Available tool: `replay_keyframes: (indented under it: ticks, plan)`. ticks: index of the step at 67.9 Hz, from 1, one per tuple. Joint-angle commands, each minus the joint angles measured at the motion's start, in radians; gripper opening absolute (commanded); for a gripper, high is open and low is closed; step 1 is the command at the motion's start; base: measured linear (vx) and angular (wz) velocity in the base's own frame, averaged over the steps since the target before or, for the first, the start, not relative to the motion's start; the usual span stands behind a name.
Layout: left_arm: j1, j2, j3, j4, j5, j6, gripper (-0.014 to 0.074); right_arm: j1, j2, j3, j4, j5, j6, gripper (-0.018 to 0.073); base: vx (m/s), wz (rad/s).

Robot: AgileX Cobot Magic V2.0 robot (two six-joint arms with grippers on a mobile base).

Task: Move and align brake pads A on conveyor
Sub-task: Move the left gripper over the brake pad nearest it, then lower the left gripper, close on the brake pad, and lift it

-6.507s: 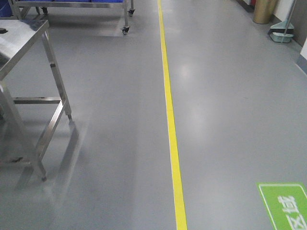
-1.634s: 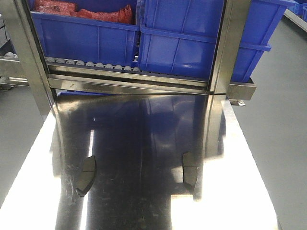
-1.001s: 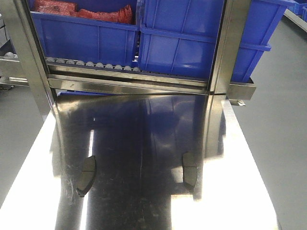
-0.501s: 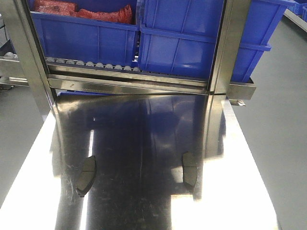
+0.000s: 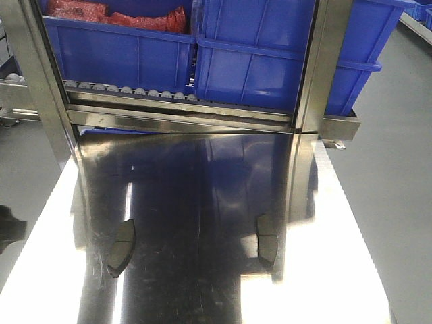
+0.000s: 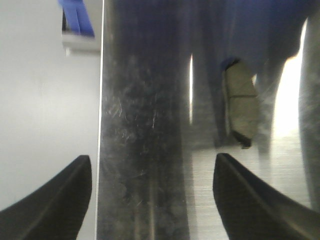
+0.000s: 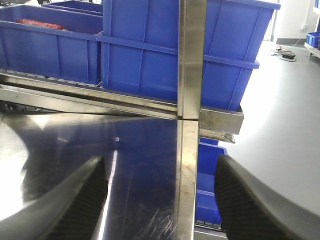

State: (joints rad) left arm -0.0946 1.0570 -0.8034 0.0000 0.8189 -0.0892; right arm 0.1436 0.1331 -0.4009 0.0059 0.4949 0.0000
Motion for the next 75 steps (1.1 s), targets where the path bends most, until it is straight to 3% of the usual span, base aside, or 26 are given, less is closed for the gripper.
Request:
replay_keyframes:
  ticks: [1,17,38,47,55,75]
  plan:
    - [-0.004,0.098,-0.075,0.000,-0.015,0.004,0.0503,-0.002,0.013,-0.023,-0.006,-0.076,0.000,0.0453,0.00,0.00]
    - [-0.037,0.314,-0.224,-0.066,0.054,0.089,0.0503,-0.002,0.013,-0.023,-0.006,-0.077,0.000,0.0453,0.00,0.00]
    - [-0.210,0.503,-0.364,-0.081,0.064,0.061,0.0503,-0.002,0.013,-0.023,-0.006,-0.076,0.000,0.0453,0.00,0.00]
    - [-0.254,0.573,-0.408,-0.081,0.069,0.016,0.0503,-0.002,0.013,-0.023,-0.006,-0.076,0.000,0.0453,0.00,0.00]
    - [-0.265,0.624,-0.427,-0.086,0.069,-0.033,0.0503,-0.002,0.013,-0.023,-0.006,-0.076,0.000,0.0453,0.00,0.00]
    - [-0.265,0.707,-0.458,-0.108,0.074,-0.060,0.0503,-0.002,0.013,-0.023,-0.006,-0.076,0.000,0.0453,0.00,0.00]
